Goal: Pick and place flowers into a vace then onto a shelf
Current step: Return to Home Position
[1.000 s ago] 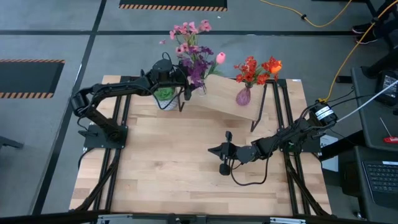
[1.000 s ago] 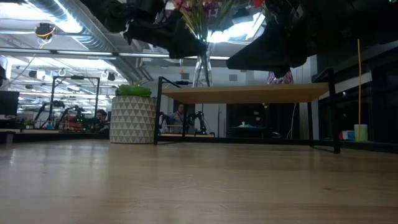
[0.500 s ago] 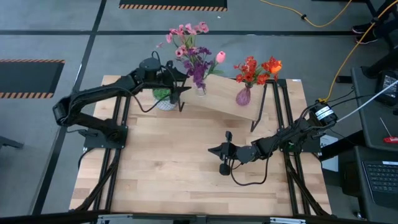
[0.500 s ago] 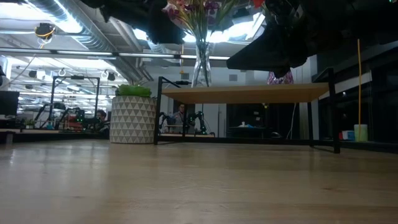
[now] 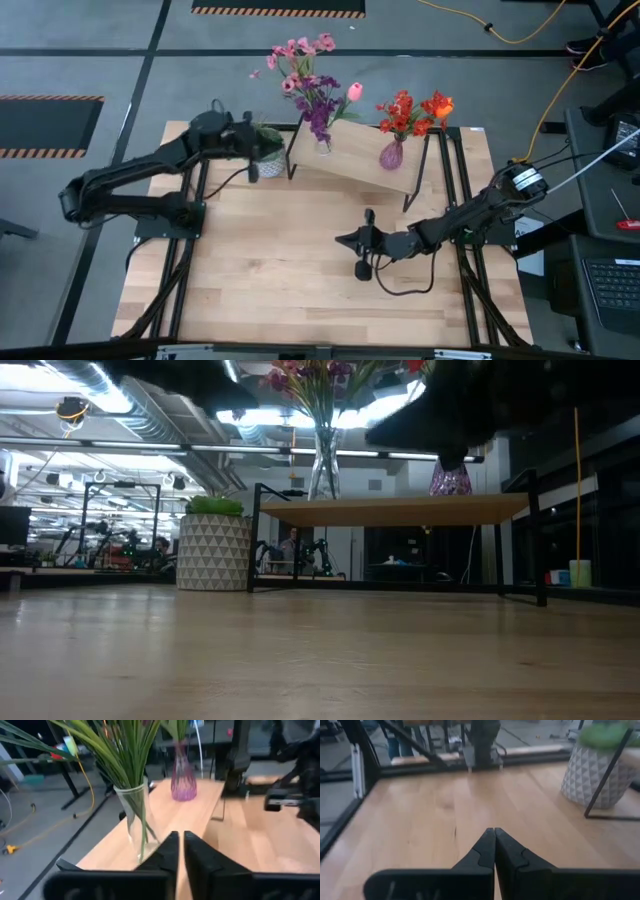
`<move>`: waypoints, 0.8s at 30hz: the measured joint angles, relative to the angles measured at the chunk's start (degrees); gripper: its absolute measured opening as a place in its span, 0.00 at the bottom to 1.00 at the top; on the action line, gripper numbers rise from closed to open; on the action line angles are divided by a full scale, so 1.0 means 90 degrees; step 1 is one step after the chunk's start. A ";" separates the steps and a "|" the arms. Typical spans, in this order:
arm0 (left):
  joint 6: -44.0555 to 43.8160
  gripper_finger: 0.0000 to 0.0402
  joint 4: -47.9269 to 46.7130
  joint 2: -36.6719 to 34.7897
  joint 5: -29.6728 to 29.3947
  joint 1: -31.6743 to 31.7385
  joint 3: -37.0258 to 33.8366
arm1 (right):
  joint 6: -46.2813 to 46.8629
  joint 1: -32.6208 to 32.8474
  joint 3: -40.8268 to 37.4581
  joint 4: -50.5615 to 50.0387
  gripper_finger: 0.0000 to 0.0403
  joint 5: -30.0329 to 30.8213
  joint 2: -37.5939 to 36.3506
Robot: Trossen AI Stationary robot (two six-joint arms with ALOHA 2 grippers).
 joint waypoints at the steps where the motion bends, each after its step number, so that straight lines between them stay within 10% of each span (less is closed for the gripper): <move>1: -0.0093 0.03 0.0126 -0.0236 0.0005 -0.0004 -0.0194 | -0.0017 -0.0007 0.0000 0.0007 0.01 0.0000 -0.0092; 18: -0.0717 0.00 0.0502 -0.4287 -0.0070 -0.0420 -0.3186 | -0.1253 -0.0089 -0.0004 -0.1943 0.01 -0.0392 -0.2710; 24: -0.1060 0.00 0.0505 -0.5730 -0.0224 -0.0420 -0.3940 | -0.1294 -0.0269 -0.0761 -0.1078 0.01 -0.0391 -0.2953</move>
